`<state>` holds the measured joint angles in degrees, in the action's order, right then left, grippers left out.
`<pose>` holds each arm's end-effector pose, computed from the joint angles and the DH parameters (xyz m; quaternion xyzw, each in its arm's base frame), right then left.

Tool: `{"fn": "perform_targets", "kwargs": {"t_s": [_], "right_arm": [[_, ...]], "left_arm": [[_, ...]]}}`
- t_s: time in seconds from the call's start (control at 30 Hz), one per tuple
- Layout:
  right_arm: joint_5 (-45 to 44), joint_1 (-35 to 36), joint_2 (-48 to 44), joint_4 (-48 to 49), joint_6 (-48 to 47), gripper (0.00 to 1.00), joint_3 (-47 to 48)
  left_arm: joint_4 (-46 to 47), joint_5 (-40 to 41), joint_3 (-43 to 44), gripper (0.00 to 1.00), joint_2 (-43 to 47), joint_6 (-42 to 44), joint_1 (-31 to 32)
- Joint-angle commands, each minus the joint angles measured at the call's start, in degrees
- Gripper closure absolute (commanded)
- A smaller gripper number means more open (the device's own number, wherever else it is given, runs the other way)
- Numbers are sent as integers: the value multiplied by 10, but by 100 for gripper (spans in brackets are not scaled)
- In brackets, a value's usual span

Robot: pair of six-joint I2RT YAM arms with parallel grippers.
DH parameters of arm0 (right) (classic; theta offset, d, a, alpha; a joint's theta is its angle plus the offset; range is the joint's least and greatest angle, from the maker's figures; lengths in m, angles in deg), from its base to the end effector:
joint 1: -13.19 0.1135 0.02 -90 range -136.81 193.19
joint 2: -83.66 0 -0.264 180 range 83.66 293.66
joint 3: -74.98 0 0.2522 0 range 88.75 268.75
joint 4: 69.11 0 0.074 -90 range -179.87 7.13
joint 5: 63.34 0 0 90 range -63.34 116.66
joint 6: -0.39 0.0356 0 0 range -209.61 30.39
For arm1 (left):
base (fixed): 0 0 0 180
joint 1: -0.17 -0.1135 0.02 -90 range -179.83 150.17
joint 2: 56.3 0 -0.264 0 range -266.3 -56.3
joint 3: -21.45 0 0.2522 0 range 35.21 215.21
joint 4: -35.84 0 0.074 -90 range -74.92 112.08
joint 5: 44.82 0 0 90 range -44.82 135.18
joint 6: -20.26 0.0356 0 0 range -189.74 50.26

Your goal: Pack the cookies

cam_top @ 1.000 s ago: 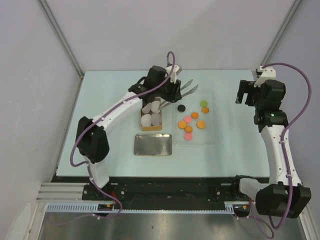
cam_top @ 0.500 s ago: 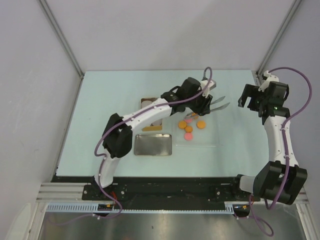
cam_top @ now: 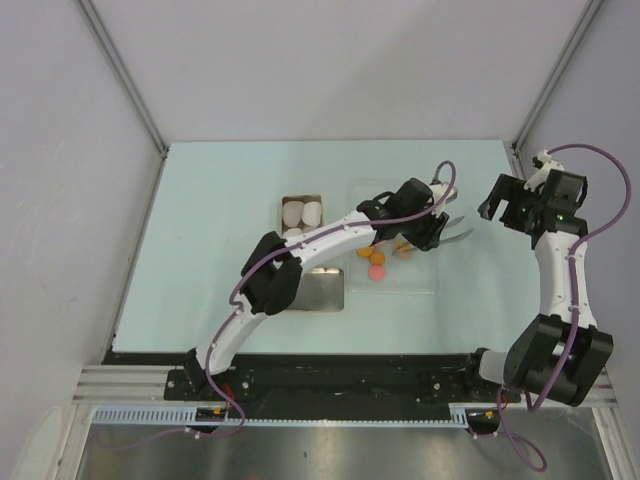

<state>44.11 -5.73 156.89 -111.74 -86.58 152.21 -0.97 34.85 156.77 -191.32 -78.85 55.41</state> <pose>0.2681 -0.0806 0.3165 0.1050 0.8870 0.0762 0.4432 0.3064 -0.4527 0.2366 0.3857 0.8024 -0.3067 0.3366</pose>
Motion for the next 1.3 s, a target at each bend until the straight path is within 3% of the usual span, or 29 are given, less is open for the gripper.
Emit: {"fn": "perform_targets", "kwargs": {"t_s": [0.0,0.4,0.9,1.27], "right_arm": [[2,-9,-6,-4,6,0,-6],[-1,-14,-21,-14,-22,0,-24],[-5,-14,-27,-20,-48,0,-46],[-14,-12,-34,-31,-54,0,-50]], "left_arm": [[4,47,56,51,-27,-36,21],[-5,68,99,43,-87,-65,28],[-9,71,112,43,-125,-43,28],[-16,80,91,28,-101,-36,27]]}}
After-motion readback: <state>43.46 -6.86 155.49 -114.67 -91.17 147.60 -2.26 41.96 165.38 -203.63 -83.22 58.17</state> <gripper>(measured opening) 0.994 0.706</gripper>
